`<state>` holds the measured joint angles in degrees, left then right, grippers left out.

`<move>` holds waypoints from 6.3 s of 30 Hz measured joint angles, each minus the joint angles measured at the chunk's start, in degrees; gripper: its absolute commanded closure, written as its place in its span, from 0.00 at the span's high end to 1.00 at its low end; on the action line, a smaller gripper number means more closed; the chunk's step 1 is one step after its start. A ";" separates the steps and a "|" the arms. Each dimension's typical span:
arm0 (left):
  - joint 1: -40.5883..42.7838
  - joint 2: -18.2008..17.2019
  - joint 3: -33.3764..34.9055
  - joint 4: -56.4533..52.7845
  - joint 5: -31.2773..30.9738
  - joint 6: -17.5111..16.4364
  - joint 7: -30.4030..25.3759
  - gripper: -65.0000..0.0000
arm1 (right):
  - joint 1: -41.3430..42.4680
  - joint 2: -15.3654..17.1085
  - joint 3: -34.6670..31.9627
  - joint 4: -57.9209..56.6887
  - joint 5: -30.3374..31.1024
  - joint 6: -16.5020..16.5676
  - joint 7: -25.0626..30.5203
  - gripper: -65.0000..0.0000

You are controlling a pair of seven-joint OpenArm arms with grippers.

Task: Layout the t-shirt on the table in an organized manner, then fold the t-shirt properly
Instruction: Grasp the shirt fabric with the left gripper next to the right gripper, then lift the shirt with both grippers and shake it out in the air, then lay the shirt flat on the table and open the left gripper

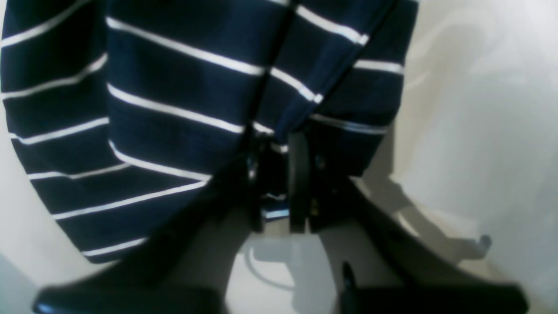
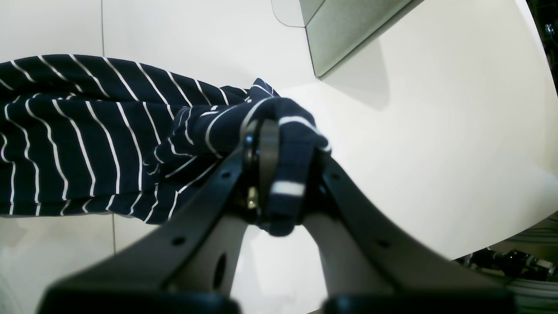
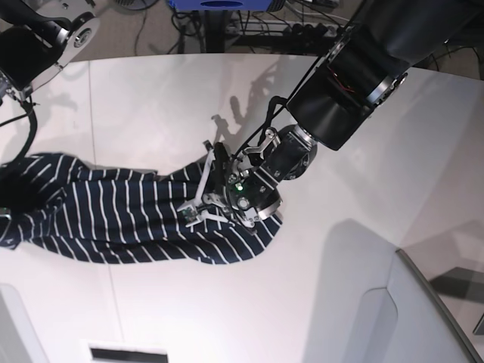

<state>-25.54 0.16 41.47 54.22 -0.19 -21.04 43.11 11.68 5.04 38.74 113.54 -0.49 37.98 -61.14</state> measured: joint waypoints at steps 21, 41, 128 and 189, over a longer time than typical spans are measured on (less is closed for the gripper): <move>-8.39 -3.69 -11.06 14.67 -0.02 -1.05 5.53 0.00 | 1.16 2.60 -0.07 -0.04 -0.26 -0.04 -0.07 0.03; -26.03 -9.27 -12.46 18.34 -0.31 -2.99 6.38 0.00 | 12.72 13.77 -8.61 -1.49 0.46 -0.26 0.11 0.03; -15.89 -13.03 -22.64 16.00 25.33 -20.04 2.45 0.00 | 23.89 16.68 -25.88 -41.40 -8.98 3.06 14.97 0.03; 36.35 -21.11 -19.32 35.50 36.02 -19.32 4.04 0.00 | -18.18 3.02 -7.98 -23.78 -9.44 2.38 2.58 0.03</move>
<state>10.81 -20.95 22.15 89.71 35.83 -40.36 47.16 -6.50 8.05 30.76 89.76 -9.93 40.36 -58.57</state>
